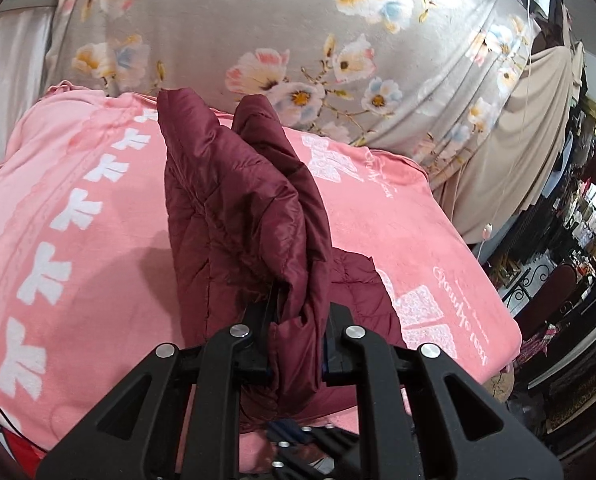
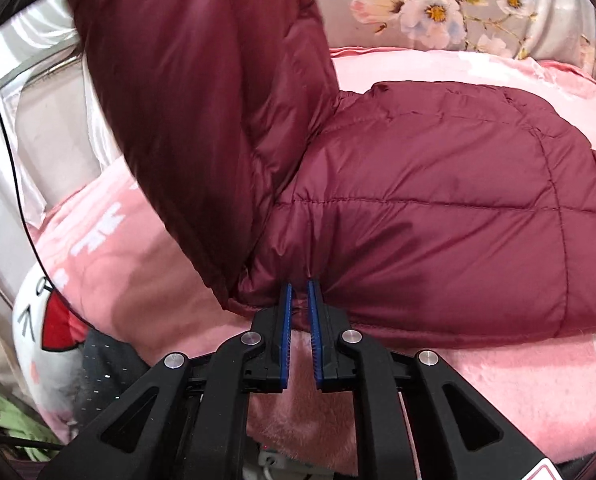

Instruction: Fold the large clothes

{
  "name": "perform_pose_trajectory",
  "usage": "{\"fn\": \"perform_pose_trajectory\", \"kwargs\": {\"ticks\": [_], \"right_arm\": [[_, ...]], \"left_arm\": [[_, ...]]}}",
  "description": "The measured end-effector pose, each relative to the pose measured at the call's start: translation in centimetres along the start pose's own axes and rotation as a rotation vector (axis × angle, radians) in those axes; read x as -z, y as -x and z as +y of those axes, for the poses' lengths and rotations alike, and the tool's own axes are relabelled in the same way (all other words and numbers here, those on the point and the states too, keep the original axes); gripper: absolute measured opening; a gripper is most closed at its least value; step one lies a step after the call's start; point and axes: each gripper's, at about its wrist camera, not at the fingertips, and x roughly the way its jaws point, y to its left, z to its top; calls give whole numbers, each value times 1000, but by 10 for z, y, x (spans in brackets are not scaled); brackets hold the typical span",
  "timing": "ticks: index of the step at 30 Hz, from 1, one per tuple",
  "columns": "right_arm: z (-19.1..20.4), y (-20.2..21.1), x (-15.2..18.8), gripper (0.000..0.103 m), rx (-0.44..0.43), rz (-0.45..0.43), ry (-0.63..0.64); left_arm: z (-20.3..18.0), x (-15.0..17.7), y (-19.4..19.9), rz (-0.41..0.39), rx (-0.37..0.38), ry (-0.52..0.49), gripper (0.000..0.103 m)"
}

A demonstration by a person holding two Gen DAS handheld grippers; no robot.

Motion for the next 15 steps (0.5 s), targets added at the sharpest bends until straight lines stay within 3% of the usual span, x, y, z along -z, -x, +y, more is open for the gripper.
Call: {"fn": "perform_pose_trajectory", "kwargs": {"ticks": [5, 15], "right_arm": [[-11, 18, 6, 8, -47, -10, -45], [-48, 71, 34, 9, 36, -56, -117]], "left_arm": [[-25, -2, -19, 34, 8, -31, 13], [-95, 14, -106, 190, 56, -109, 13]]}}
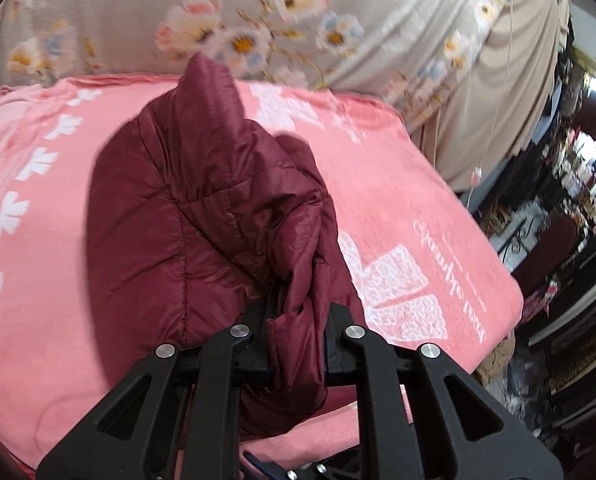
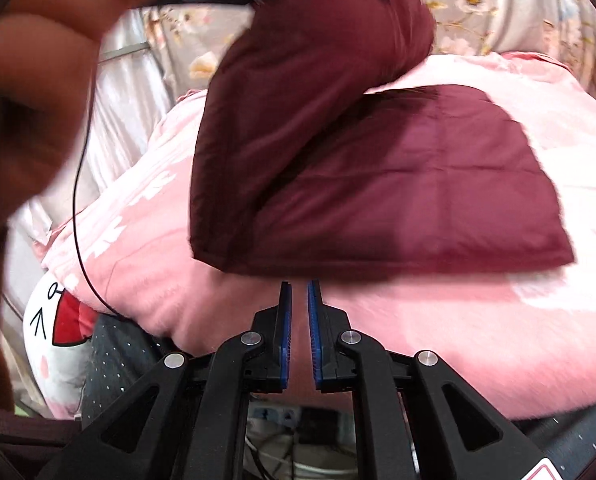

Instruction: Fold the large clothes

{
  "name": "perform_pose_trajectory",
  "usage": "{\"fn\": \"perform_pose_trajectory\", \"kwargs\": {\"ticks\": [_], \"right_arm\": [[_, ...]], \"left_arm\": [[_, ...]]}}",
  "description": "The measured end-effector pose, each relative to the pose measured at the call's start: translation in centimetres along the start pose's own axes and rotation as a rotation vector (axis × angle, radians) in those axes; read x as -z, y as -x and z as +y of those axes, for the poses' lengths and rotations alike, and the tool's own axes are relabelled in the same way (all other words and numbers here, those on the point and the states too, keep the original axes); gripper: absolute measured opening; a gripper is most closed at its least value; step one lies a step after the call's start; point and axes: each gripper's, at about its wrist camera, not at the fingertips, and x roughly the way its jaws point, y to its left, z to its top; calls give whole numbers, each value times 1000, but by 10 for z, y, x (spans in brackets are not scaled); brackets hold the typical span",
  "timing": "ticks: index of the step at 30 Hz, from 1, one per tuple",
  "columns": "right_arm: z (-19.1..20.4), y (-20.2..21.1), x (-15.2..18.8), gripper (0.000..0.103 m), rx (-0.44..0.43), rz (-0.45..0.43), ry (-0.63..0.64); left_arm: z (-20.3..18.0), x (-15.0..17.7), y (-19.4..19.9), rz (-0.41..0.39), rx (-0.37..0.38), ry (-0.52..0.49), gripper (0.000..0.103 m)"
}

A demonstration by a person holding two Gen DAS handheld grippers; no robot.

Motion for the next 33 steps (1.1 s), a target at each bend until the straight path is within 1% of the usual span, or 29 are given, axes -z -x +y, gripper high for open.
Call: {"fn": "perform_pose_trajectory", "kwargs": {"ticks": [5, 9, 17, 22, 23, 24, 25, 26, 27, 28, 29, 30, 31, 33], "right_arm": [[-22, 16, 10, 11, 42, -9, -53], [-35, 21, 16, 11, 56, 2, -81], [-45, 25, 22, 11, 75, 10, -105], [-47, 29, 22, 12, 83, 18, -108], [-46, 30, 20, 12, 87, 13, -108], [-48, 34, 17, 15, 95, 2, -111], [-50, 39, 16, 20, 101, -10, -114], [-49, 46, 12, 26, 114, -33, -118], [-49, 52, 8, 29, 129, -57, -121], [-52, 59, 2, 34, 142, -80, -125], [-55, 68, -7, 40, 153, -114, -133], [-58, 73, -13, 43, 158, -137, -142], [-62, 79, -21, 51, 160, -161, -153], [-71, 86, -36, 60, 148, -210, -186]], "left_arm": [[-27, 8, -56, 101, -11, -32, 13], [-41, 18, -88, 156, -29, -54, 13], [-57, 39, -123, 199, -79, -119, 13], [-68, 50, -130, 188, -128, -181, 15], [-69, 49, -127, 183, -125, -186, 17], [-69, 48, -121, 175, -113, -178, 21], [-69, 47, -113, 169, -89, -164, 25], [-67, 43, -101, 156, -50, -145, 34], [-64, 39, -87, 135, -17, -124, 44], [-61, 34, -70, 108, 5, -103, 48], [-59, 30, -58, 85, 22, -86, 57], [-50, 22, -35, 39, 53, -52, 62], [-41, 15, -17, 1, 72, -19, 65], [-23, 2, 11, -72, 81, 44, 77]]}}
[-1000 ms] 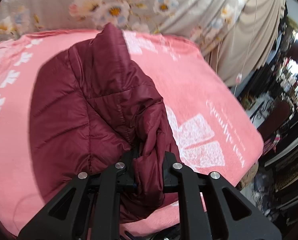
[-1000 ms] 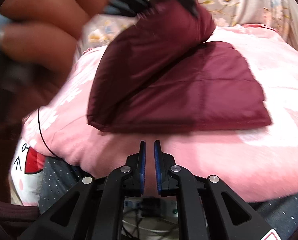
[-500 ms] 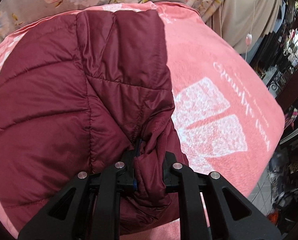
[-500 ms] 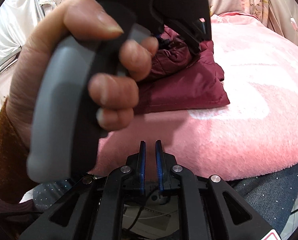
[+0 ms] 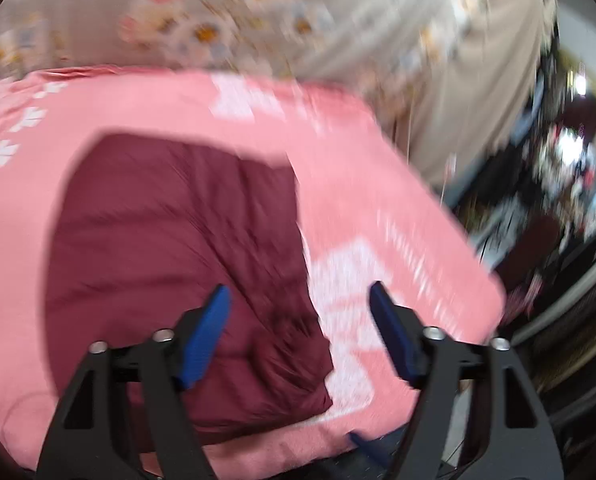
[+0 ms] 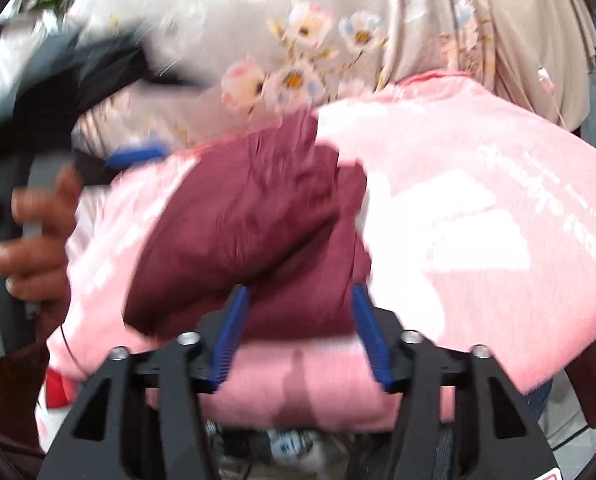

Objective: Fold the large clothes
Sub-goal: 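Open both grippers and release the jacket bundle onto the blanket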

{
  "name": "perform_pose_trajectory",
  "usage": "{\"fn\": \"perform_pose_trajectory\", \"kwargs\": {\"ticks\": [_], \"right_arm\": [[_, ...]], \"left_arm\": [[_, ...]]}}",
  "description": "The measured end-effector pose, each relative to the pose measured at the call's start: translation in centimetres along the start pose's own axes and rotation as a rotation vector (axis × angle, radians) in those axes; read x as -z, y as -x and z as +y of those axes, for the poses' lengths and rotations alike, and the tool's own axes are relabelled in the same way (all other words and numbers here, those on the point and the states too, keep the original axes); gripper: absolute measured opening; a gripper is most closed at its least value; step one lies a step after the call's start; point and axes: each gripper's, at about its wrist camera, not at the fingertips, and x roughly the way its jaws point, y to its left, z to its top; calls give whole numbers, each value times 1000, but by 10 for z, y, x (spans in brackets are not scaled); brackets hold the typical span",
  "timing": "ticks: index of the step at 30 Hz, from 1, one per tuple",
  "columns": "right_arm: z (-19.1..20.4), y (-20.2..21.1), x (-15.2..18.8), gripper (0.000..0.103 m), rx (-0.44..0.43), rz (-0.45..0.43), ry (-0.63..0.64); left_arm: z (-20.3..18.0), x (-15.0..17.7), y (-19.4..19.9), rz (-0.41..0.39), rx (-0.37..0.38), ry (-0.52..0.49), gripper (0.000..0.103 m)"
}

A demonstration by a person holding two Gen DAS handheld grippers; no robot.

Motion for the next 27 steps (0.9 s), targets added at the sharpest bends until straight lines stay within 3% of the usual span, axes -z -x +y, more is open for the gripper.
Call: {"fn": "perform_pose_trajectory", "kwargs": {"ticks": [2, 5, 10, 13, 14, 15, 16, 19, 21, 25, 27], "right_arm": [[-11, -5, -17, 66, -13, -22, -30], [-9, -23, -26, 67, -38, 8, -56], [-12, -51, -34, 67, -83, 42, -133], [-13, -70, -36, 67, -74, 68, -165], [-14, -81, -37, 61, -83, 95, -174], [-15, -88, -39, 26, -97, 115, -173], [-14, -89, -43, 16, -96, 120, -166], [-16, -54, -55, 13, -145, -12, -173], [-15, -37, -52, 13, -77, -57, -130], [-41, -65, -19, 13, 18, 94, -176], [-47, -73, -9, 15, 38, 121, -179]], "left_arm": [[24, -15, 23, -71, -51, 66, 81], [69, -27, 38, -126, -197, 158, 82], [122, -18, 33, -81, -309, 260, 82], [137, -11, 26, -43, -322, 275, 82], [142, -10, 20, -27, -319, 281, 82], [142, -8, 16, -20, -321, 284, 82], [146, -8, 11, -12, -325, 286, 81], [141, -11, -7, 1, -325, 285, 78], [133, -15, -7, -16, -304, 264, 78], [113, -10, -27, 8, -313, 180, 78], [110, -4, -45, 50, -305, 179, 77]]}}
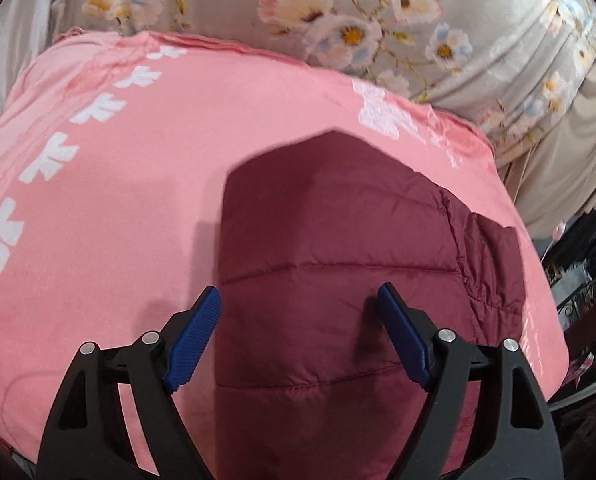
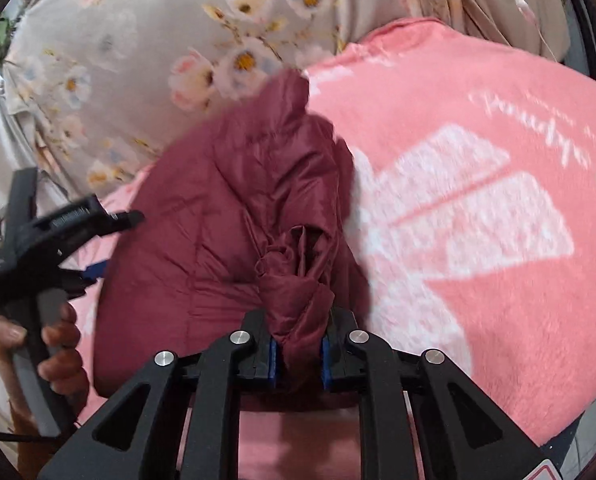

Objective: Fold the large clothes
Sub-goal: 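Open both grippers and release the jacket bundle onto the blanket, then move both open grippers to the folded jacket's edge and close on it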

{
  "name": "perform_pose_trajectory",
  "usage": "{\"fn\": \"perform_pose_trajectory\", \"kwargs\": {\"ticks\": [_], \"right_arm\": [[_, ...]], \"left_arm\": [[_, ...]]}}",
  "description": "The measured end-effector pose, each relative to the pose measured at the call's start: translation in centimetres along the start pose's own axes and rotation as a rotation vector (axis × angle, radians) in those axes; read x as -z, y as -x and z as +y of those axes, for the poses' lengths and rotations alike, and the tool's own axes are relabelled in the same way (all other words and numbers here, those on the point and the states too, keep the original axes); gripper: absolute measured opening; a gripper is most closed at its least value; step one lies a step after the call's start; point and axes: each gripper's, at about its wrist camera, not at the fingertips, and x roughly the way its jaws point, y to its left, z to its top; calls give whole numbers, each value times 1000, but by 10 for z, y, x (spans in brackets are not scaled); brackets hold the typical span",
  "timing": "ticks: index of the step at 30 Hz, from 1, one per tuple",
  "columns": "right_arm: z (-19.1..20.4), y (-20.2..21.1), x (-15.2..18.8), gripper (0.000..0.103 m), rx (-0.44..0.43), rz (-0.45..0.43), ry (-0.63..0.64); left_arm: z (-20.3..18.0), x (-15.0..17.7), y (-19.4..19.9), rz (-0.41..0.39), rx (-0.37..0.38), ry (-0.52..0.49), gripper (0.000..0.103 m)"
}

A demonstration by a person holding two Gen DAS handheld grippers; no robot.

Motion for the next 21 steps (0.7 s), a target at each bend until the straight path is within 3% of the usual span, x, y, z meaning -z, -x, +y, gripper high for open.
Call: {"fn": "perform_pose_trajectory", "kwargs": {"ticks": [7, 10, 12, 16, 21], "right_arm": [[8, -14, 14, 23, 83, -12, 107], [5, -4, 8, 37, 102, -13, 92], [0, 11, 5, 38, 108, -27, 77], [10, 55, -15, 38, 158, -137, 132], [45, 61, -64, 39, 144, -256, 248]], "left_arm": [[-15, 16, -23, -17, -69, -58, 81], [-12, 22, -31, -25, -95, -59, 85], [-11, 23, -32, -26, -110, -66, 85], [-8, 14, -21, -4, -91, -48, 82], [-11, -21, 13, -89, -47, -2, 82]]}}
